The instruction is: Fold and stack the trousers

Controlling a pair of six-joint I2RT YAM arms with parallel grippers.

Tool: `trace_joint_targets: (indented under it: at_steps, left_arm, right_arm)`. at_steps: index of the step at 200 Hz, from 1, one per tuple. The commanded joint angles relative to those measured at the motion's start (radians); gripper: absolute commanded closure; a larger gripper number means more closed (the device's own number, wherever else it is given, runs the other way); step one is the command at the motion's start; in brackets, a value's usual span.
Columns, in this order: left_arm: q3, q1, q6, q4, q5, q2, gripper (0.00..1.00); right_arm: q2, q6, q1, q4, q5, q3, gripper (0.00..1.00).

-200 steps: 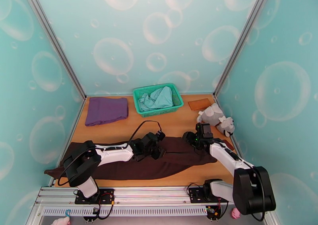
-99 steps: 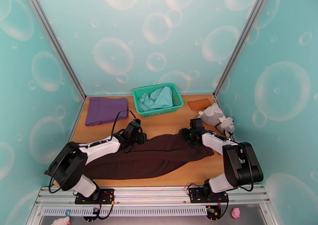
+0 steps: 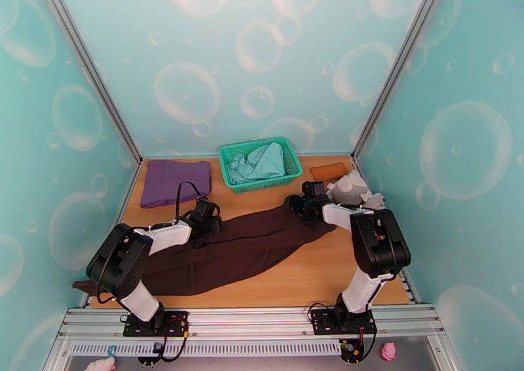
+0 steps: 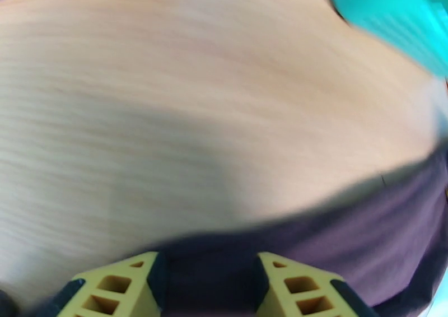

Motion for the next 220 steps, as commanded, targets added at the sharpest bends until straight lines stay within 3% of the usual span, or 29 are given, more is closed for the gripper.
trace_joint_targets:
  at_steps: [1, 21, 39, 57, 78, 93, 106, 134, 152, 167, 184, 220]
  left_arm:
    - [0.011, 0.056, 0.05, -0.074, -0.107, 0.062, 0.52]
    - [0.081, 0.049, 0.157, -0.04, -0.008, 0.075, 0.52]
    - [0.11, 0.0, 0.263, -0.039, 0.091, 0.018, 0.51]
    - [0.091, -0.059, 0.292, -0.067, 0.028, -0.097, 0.48]
    - [0.057, -0.061, 0.187, -0.142, -0.062, -0.246, 0.47]
    - [0.009, -0.038, 0.099, -0.219, -0.144, -0.362, 0.43]
    - [-0.025, 0.001, 0.017, -0.284, -0.195, -0.467, 0.39]
    - [-0.11, 0.096, -0.1, -0.348, -0.194, -0.671, 0.36]
    - [-0.131, 0.116, -0.219, -0.421, -0.264, -0.763, 0.35]
    - [-0.13, 0.126, -0.218, -0.465, -0.278, -0.801, 0.35]
    - [-0.127, 0.143, -0.212, -0.498, -0.214, -0.814, 0.35]
    - [-0.189, 0.154, -0.234, -0.487, -0.127, -0.814, 0.36]
  right_arm:
    - [0.024, -0.002, -0.081, -0.001, 0.071, -0.024, 0.33]
    - [-0.012, -0.055, -0.081, -0.007, 0.111, -0.03, 0.33]
    - [-0.121, -0.121, -0.024, 0.005, 0.213, -0.054, 0.33]
    - [-0.239, -0.179, 0.073, -0.02, 0.325, -0.058, 0.31]
    - [-0.344, -0.258, 0.214, -0.019, 0.383, -0.063, 0.29]
    - [-0.378, -0.362, 0.331, 0.018, 0.324, -0.07, 0.28]
    - [-0.371, -0.435, 0.428, 0.033, 0.285, -0.063, 0.28]
    - [-0.272, -0.584, 0.593, 0.012, 0.208, -0.019, 0.28]
    - [-0.196, -0.655, 0.682, 0.022, 0.238, -0.006, 0.28]
    - [-0.138, -0.678, 0.713, 0.025, 0.238, 0.009, 0.28]
    - [-0.095, -0.711, 0.736, 0.001, 0.23, 0.031, 0.28]
    - [-0.039, -0.777, 0.79, -0.041, 0.356, 0.052, 0.27]
